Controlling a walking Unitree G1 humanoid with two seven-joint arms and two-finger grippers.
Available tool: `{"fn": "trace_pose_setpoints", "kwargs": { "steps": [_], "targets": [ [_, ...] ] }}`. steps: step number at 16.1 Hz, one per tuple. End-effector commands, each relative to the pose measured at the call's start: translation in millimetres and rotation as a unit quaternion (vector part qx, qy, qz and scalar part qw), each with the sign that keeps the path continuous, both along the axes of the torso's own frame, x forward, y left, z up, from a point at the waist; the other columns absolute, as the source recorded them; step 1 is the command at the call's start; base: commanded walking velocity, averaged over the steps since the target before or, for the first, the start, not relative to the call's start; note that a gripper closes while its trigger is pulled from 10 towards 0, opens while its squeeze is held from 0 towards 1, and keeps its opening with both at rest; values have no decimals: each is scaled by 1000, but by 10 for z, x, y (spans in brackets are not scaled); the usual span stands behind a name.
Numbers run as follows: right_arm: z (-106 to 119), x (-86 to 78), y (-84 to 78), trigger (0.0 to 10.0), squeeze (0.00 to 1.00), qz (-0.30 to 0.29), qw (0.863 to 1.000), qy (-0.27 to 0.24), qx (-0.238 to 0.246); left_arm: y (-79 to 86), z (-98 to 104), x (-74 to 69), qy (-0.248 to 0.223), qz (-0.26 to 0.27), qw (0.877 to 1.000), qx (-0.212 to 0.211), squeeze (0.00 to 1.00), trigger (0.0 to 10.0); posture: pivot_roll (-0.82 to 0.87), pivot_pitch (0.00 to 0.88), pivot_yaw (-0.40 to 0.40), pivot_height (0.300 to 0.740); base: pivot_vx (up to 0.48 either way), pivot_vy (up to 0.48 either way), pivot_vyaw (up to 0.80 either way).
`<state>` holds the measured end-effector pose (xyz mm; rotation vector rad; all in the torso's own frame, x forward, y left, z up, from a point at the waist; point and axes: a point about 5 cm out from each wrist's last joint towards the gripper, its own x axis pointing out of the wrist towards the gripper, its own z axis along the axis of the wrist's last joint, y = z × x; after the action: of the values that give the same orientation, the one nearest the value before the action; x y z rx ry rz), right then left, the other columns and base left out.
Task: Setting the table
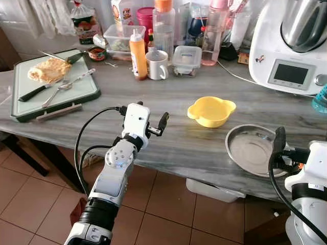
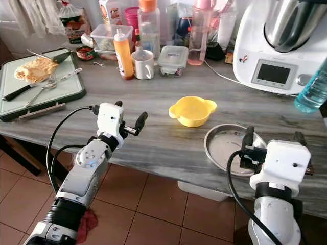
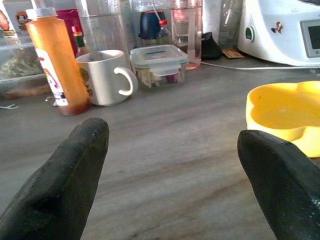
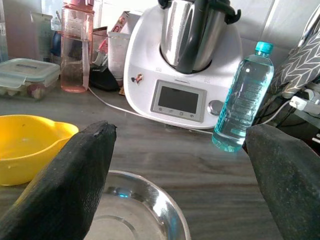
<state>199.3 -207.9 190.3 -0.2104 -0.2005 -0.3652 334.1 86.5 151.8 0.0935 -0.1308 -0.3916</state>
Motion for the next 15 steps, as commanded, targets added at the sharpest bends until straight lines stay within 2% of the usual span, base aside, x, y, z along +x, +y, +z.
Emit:
{"fn": "trace_pose_setpoints", "kwargs": {
  "steps": [1,15],
  "targets": [
    [29,-29,-9,10000,0,-1,1000,-9,-1,-7,16,9,-1,2,1000,7,0,10000,-73,90,32,740,0,0,0],
    [22,-9,-8,10000,0,2,1000,-5,2,-36,-6,1,6,2,1000,6,0,10000,-76,93,29,740,-311,0,0]
  ]
}}
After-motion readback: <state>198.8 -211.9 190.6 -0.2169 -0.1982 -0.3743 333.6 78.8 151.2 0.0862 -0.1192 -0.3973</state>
